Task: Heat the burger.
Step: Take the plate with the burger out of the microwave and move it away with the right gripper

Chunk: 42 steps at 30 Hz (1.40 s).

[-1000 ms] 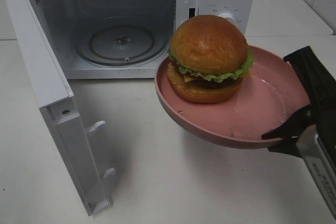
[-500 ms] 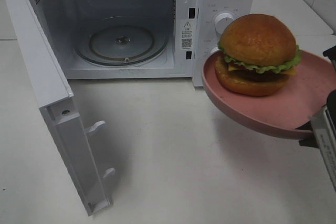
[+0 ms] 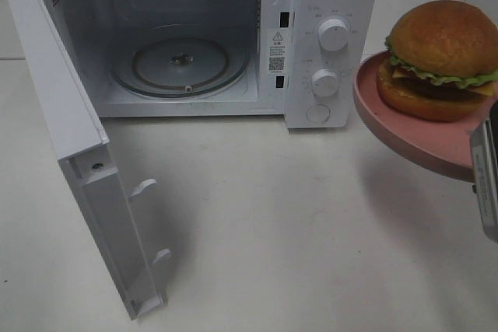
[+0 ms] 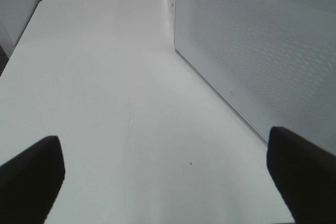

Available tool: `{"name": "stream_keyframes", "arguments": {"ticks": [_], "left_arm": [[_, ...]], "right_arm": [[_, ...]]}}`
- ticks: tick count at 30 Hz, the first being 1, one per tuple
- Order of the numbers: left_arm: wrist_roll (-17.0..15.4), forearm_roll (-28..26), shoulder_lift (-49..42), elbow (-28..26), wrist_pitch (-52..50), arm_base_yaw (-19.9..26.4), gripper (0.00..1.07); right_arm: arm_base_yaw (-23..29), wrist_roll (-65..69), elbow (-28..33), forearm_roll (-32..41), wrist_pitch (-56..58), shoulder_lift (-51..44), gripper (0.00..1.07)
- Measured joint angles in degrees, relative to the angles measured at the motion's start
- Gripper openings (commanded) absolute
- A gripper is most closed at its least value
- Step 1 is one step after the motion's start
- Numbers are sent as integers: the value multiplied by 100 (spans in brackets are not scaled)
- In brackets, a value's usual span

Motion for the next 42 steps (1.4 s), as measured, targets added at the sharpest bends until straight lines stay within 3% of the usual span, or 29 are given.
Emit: {"name": "stream_keyframes", "arguments": {"ticks": [25, 42], "left_arm": [[0, 0, 0, 0, 0, 0, 101], [0, 0, 0, 0, 0, 0, 101]], "right_arm": [[0, 3409, 0, -1444, 1427, 6, 1], [0, 5563, -86, -1558, 1977, 1083, 1]]}}
